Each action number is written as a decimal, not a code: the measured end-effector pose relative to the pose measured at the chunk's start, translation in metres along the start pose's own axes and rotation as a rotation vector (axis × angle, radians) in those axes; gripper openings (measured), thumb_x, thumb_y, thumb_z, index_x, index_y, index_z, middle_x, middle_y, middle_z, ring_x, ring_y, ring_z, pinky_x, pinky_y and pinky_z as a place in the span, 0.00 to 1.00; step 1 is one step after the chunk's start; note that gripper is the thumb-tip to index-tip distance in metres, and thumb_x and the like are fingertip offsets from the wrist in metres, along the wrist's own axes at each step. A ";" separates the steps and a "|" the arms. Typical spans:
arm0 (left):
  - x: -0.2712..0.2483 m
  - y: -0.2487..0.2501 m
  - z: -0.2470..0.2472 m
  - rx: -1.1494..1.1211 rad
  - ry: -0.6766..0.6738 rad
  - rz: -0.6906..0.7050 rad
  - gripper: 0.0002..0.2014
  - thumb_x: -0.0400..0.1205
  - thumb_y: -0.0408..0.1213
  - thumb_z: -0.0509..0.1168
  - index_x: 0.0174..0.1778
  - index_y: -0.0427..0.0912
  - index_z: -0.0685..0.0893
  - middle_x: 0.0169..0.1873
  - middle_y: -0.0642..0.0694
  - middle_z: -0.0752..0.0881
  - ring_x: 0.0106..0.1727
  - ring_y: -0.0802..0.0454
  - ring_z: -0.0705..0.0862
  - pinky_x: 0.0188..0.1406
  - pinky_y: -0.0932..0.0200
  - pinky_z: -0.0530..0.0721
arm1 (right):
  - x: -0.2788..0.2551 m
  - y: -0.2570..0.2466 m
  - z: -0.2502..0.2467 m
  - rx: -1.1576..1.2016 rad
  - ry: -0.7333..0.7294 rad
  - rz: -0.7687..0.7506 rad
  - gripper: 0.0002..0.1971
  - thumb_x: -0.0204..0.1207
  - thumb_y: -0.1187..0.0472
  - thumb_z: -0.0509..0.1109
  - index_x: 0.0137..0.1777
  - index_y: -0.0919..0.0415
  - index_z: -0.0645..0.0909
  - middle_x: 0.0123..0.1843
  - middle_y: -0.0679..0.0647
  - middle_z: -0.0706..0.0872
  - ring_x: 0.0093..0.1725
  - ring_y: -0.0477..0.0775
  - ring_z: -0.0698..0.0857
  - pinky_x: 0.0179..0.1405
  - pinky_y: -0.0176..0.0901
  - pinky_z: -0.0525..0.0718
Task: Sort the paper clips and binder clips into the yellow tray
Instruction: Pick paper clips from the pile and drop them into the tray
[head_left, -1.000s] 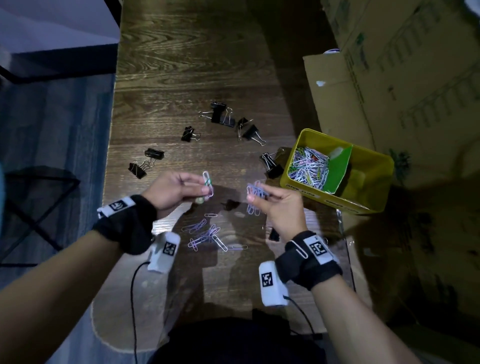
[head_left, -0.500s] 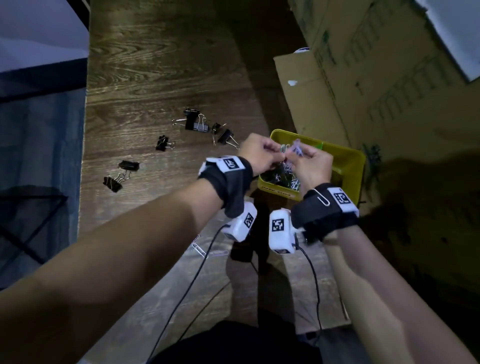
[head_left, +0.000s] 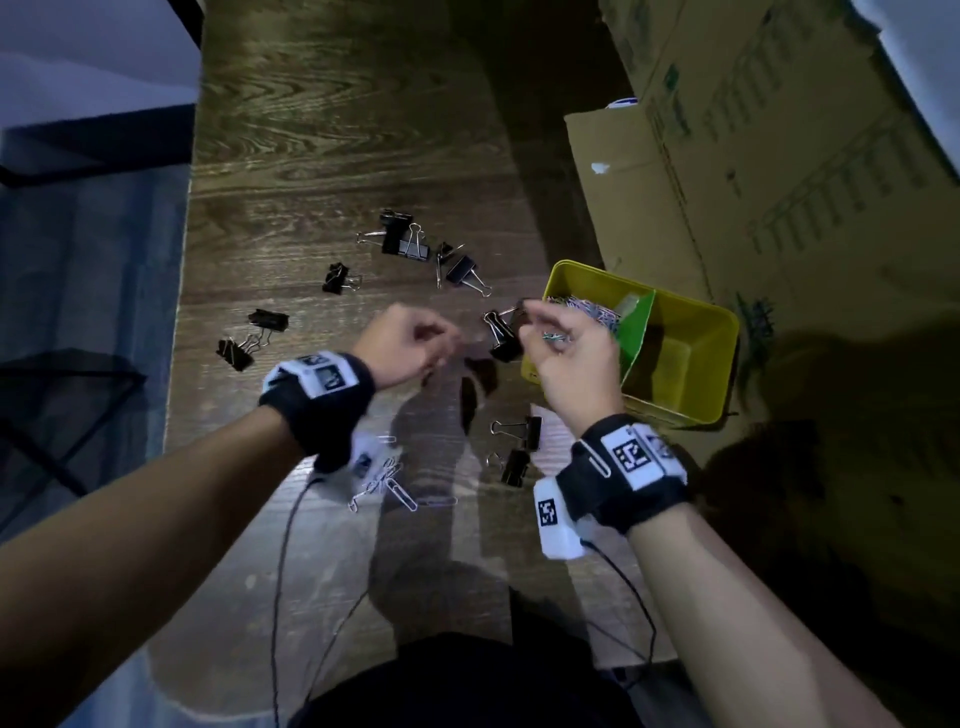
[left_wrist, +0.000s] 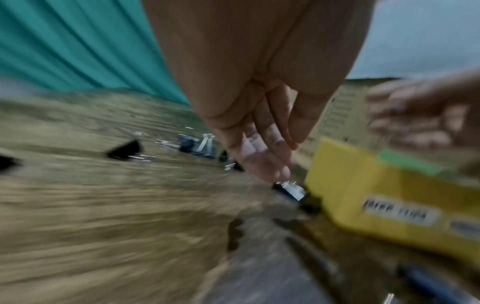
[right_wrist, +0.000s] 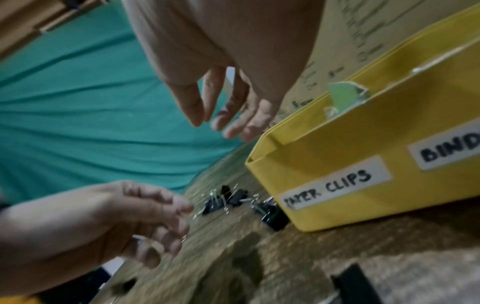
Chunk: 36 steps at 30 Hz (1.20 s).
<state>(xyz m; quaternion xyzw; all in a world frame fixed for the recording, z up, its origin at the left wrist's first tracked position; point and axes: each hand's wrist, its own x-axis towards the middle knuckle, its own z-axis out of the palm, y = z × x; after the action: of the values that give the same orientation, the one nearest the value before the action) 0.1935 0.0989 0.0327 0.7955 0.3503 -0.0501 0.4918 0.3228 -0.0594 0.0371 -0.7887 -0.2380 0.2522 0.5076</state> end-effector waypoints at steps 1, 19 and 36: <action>-0.009 -0.017 -0.006 0.150 0.002 0.000 0.06 0.78 0.33 0.67 0.47 0.47 0.87 0.40 0.44 0.90 0.35 0.49 0.85 0.43 0.55 0.84 | -0.011 -0.005 0.006 0.029 -0.072 -0.044 0.12 0.74 0.63 0.73 0.55 0.50 0.87 0.51 0.51 0.89 0.47 0.47 0.87 0.51 0.41 0.86; -0.128 -0.117 0.053 0.384 0.207 -0.047 0.21 0.71 0.36 0.65 0.61 0.42 0.78 0.50 0.39 0.77 0.50 0.39 0.78 0.50 0.45 0.83 | -0.100 0.045 0.101 -0.768 -0.805 -0.260 0.21 0.78 0.58 0.68 0.71 0.55 0.74 0.67 0.54 0.76 0.65 0.58 0.78 0.60 0.47 0.77; -0.142 -0.116 0.058 0.475 0.041 0.046 0.11 0.71 0.29 0.67 0.49 0.37 0.87 0.45 0.40 0.85 0.44 0.41 0.85 0.44 0.60 0.80 | -0.101 0.045 0.121 -1.011 -0.941 -0.473 0.12 0.79 0.68 0.63 0.61 0.65 0.79 0.60 0.62 0.78 0.57 0.65 0.80 0.45 0.48 0.75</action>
<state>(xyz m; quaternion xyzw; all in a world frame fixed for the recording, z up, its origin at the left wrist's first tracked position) 0.0319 0.0107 -0.0237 0.8976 0.3203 -0.1039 0.2846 0.1740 -0.0583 -0.0319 -0.6626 -0.6822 0.3073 -0.0338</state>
